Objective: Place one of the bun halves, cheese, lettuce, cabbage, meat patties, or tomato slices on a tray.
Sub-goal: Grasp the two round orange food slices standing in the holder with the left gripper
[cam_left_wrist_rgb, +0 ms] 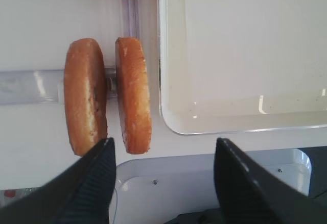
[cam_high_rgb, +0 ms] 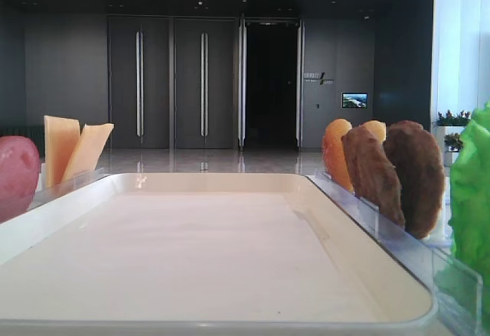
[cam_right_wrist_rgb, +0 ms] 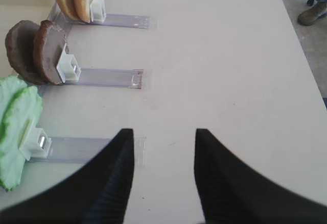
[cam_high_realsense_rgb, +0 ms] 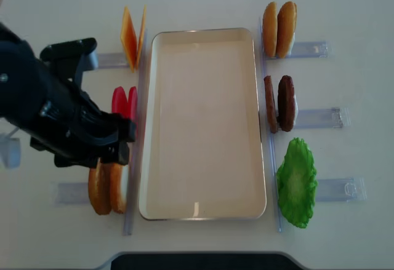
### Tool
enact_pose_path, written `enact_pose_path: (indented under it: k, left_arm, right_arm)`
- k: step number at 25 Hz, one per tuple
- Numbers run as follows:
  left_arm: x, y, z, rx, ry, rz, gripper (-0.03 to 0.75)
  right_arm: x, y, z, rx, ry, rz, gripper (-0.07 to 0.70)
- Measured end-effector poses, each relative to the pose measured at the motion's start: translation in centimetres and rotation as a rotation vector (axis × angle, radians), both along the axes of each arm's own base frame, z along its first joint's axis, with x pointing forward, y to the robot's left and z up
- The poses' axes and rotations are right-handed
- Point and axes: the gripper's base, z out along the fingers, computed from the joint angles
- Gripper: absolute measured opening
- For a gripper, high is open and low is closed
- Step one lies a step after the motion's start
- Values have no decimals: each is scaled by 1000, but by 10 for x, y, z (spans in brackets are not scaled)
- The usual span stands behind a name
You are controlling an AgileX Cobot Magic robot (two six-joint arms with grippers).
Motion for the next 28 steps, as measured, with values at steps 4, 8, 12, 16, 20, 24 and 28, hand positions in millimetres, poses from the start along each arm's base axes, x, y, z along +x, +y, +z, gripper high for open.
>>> enact_pose_path:
  k: [4,8,12,16,20,24,28]
  left_arm:
    - [7,-3,-9,27,15,3,463]
    - [12,-3,-16,65,30,24,465]
    - [15,-5,-25,100,73,30,488]
    - [19,-8,-32,119,100,30,503]
    - [22,-10,-37,118,101,24,505]
    - [25,-14,-41,101,100,4,505]
    - [27,-16,-47,110,121,2,505]
  right_arm:
    - [0,0,0,0,0,0,303]
    - [0,0,0,0,0,0,303]
    - [0,0,0,0,0,0,303]
    - [0,0,0,0,0,0,303]
    - [0,0,0,0,0,0,303]
    - [0,0,0,1,0,-1,303]
    - [0,0,0,0,0,0,303]
